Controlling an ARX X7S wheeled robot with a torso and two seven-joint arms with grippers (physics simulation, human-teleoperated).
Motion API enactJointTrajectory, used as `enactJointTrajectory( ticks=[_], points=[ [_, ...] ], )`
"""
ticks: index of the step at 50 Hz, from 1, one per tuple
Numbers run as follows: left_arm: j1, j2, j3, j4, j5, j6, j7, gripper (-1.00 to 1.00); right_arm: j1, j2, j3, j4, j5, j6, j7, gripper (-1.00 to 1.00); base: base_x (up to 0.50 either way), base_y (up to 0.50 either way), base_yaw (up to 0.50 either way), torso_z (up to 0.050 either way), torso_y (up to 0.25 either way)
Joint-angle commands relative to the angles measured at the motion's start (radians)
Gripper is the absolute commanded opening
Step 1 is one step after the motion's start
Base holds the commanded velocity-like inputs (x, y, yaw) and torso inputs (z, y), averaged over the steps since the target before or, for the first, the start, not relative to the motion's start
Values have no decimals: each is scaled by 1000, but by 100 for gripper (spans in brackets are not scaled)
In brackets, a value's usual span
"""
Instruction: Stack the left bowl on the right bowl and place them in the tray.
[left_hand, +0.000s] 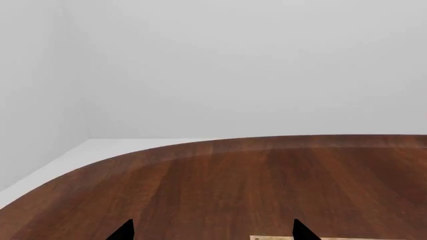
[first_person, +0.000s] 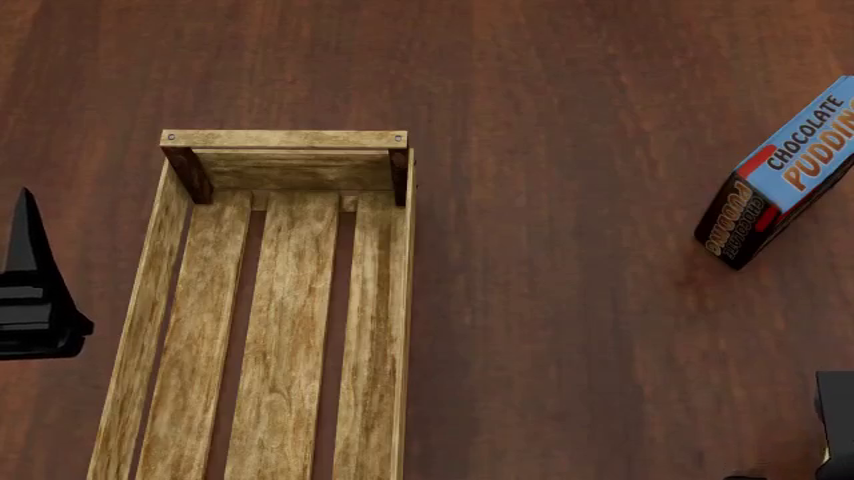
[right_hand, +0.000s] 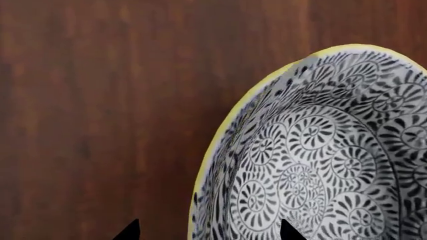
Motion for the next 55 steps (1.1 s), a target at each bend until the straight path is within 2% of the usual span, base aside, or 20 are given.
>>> enactJointTrajectory(
  ticks=[1,13,17,40,55],
  points=[
    [0,-2,0,1,-2,-1,-3,100,1,-23,-21,40,-6,21,-16,-100,0,0,0,0,0],
    [0,-4,4,0,0,1,-5,100,13,-53,-51,98,-1,78,-22,-100,0,-1,0,0,0],
    [0,-5,2,2,-2,-1,-7,100,20,-35,-38,59,12,77,-3,-100,0,-1,-1,0,0],
    [3,-12,-11,9,-19,4,-10,100,210,62,24,-163,143,231,198,-100,0,0,0,0,0],
    [1,-18,-25,16,-35,0,-17,100,392,8,27,-202,180,377,281,-100,0,0,0,0,0]
  ],
)
